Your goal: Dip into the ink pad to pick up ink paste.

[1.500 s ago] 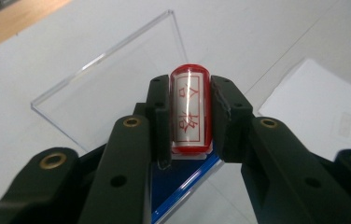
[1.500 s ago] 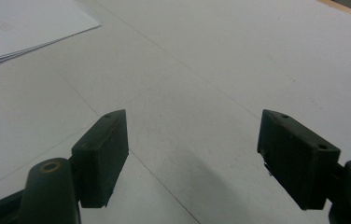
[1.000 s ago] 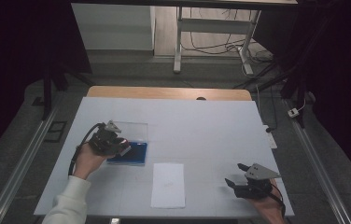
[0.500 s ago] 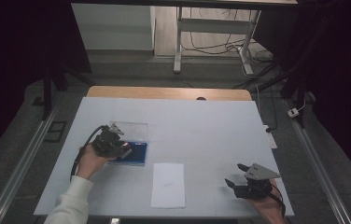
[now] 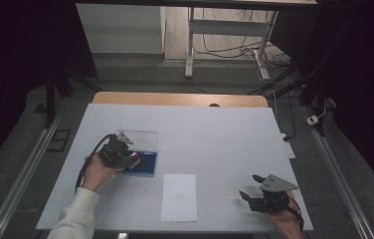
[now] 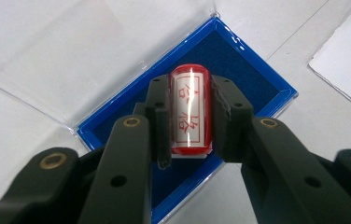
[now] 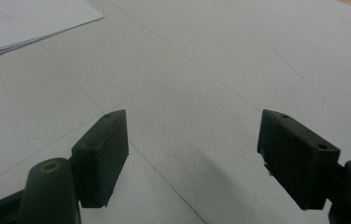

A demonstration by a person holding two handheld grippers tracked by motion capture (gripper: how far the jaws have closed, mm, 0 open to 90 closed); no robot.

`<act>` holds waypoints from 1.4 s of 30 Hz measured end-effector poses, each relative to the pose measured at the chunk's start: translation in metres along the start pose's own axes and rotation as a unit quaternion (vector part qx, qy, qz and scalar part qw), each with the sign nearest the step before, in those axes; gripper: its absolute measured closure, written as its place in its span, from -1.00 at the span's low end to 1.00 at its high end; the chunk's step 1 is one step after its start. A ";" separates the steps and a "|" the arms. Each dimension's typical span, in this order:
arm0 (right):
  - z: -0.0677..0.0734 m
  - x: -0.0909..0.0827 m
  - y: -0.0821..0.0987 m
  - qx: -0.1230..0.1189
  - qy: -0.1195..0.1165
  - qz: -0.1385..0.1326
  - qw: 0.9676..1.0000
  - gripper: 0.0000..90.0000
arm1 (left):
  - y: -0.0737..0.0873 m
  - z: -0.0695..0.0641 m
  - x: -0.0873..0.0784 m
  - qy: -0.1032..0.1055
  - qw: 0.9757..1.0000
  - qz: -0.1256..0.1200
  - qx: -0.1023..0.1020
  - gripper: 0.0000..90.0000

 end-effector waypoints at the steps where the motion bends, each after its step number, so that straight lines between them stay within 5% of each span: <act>1: 0.000 0.000 0.000 0.000 0.000 0.000 1.000 -0.46 | 0.000 0.000 0.000 -0.001 1.000 0.001 0.000 0.56; 15: 0.001 0.001 0.000 -0.002 -0.001 0.002 1.000 -0.46 | -0.004 -0.005 0.004 -0.014 1.000 0.027 0.003 0.56; 42: 0.003 0.000 -0.002 -0.006 0.000 -0.001 1.000 -0.44 | -0.002 -0.007 0.007 -0.023 0.999 0.022 0.006 0.57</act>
Point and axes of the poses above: each handheld gripper's, and its own axes: x roughly forward along the jaws, y roughly out of its underside, z roughly to its left, the point moved 2 cm from there along x, roughly forward along the jaws, and after that the axes turned 6 degrees about -z, right-handed, at the moved point
